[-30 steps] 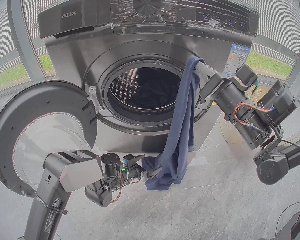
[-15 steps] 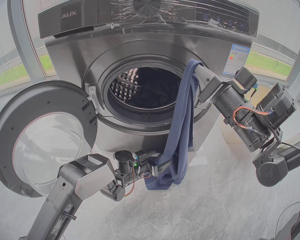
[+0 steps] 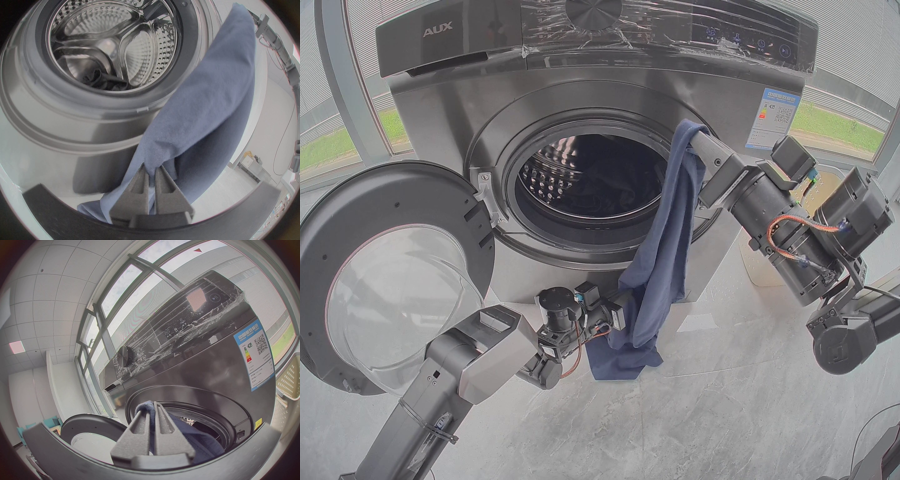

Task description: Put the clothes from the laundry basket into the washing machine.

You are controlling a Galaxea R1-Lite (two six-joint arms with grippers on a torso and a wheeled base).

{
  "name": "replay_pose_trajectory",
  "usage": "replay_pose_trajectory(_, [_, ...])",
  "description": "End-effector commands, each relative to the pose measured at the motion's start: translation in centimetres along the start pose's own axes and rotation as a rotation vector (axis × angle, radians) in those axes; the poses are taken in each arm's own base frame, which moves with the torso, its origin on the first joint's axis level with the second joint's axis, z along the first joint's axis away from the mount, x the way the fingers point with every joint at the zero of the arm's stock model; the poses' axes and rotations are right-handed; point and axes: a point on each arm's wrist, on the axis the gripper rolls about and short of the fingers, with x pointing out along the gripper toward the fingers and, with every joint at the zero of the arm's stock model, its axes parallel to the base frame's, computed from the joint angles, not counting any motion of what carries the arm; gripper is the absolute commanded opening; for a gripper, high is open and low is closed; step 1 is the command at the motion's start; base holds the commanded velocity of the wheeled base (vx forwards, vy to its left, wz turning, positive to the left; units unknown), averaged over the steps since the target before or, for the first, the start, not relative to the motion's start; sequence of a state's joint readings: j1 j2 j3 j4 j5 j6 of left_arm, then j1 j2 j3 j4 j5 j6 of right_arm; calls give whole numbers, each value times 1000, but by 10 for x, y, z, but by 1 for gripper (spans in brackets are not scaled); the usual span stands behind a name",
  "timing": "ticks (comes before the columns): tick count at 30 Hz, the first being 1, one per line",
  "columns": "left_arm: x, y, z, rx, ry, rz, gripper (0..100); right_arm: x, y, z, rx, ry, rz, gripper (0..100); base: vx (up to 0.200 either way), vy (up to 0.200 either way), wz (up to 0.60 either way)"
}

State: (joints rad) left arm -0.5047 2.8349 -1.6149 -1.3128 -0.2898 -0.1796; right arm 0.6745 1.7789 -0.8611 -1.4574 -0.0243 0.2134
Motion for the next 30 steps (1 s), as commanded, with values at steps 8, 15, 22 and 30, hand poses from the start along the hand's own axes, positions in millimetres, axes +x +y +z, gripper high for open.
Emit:
replay_pose_trajectory(8, [-98,-22,133,13,-25,71,0,-3,-14,8,-26,-16,-42,0,0,0,0])
replay_pose_trajectory(15, [-162,-49,178,49,-53,91,0,-12,-13,24,-28,-36,-43,0,0,0,0])
replay_pose_trajectory(22, [-196,-62,215,90,-124,117,0,-24,-17,29,-39,-19,-61,0,0,0,0])
replay_pose_trajectory(30, [-224,-68,258,139,-235,135,0,-27,-33,34,-70,-32,-115,0,0,0,0])
